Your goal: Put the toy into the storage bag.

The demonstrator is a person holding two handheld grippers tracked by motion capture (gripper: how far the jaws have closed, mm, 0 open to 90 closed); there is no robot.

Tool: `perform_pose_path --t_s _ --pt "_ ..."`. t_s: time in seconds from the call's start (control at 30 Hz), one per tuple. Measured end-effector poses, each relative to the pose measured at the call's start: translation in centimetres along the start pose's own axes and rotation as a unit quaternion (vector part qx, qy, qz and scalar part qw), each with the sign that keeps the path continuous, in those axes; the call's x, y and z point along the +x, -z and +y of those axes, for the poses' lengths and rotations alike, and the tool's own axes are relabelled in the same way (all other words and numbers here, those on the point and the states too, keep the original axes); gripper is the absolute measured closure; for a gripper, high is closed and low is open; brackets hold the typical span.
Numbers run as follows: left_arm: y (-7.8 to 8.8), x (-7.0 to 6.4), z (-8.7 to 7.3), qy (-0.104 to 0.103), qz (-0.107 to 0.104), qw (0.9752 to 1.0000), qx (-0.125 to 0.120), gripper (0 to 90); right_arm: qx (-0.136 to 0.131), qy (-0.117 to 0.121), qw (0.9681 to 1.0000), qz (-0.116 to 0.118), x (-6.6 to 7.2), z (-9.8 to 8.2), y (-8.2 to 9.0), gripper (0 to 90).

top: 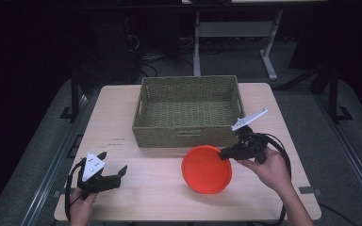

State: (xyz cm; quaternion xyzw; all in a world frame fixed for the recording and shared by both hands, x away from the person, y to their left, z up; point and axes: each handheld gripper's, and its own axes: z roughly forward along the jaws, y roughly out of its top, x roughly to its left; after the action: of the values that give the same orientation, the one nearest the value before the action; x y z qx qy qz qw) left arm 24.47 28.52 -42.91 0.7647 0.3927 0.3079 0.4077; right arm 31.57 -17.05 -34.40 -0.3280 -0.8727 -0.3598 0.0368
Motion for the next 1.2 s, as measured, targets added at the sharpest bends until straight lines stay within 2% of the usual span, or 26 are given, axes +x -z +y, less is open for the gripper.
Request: perform_pose_path --t_s 0.23,0.57,0.83,1.2 --pt "0.0 0.1 0.0 0.003 0.001 1.0 -0.001 12.8 -0.009 0.002 1.0 -0.002 0.2 1.4 1.3 82.1" --pt "0.0 0.2 -0.1 0.002 0.001 1.0 0.0 12.8 -0.018 -0.002 0.9998 0.001 -0.2 2.9 2.7 82.0" --pt "0.0 0.3 -0.1 0.007 0.003 1.0 0.0 12.8 -0.023 -0.012 0.9996 0.008 -0.7 3.6 3.3 82.0" --pt "0.0 0.3 -0.1 0.009 0.003 1.0 -0.001 12.8 -0.025 -0.015 0.9995 0.012 -0.7 4.5 4.1 82.0"
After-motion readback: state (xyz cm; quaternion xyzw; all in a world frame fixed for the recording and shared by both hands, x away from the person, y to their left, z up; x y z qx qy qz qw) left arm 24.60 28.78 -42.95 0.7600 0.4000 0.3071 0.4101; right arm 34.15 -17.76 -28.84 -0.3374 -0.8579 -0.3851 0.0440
